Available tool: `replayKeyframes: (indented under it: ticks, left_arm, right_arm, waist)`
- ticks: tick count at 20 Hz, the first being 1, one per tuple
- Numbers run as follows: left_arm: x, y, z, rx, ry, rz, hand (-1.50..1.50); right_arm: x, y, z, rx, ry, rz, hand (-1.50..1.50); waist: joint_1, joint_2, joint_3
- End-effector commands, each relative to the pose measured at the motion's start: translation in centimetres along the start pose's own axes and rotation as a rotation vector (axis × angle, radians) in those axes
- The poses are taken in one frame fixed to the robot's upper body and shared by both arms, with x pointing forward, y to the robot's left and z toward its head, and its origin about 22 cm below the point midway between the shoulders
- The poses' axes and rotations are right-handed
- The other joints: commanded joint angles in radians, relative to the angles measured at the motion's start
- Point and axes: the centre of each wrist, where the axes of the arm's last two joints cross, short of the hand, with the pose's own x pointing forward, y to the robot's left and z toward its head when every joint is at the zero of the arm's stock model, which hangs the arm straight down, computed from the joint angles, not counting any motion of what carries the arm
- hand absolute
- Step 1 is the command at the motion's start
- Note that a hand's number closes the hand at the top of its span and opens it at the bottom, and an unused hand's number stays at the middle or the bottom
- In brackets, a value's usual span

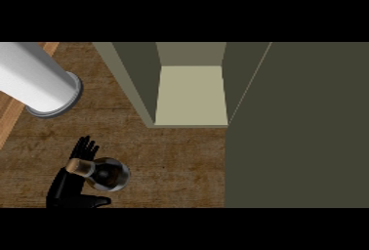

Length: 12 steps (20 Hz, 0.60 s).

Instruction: Pick up the wine, place it into the cabinet and close the cabinet

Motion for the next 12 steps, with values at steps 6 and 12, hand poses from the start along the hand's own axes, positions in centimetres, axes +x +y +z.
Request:
replayKeyframes:
  ticks: [6, 12]
  left_arm:
    - [-2.0, 1.9, -0.5, 0.031, -0.004, 0.073, -1.5]
    - [-4.2, 0.5, 0.1, -0.025, -0.01, 0.155, -1.5]
  right_arm:
    - [-0.5, 1.0, 0.3, 0.005, 0.005, -0.005, -1.5]
    - [1.5, 0.6, 1.1, 0.01, -0.015, 0.025, -1.5]
  waist:
    - [-0.001, 0.001, 0.0]
    - [-0.003, 0.0, 0.0]
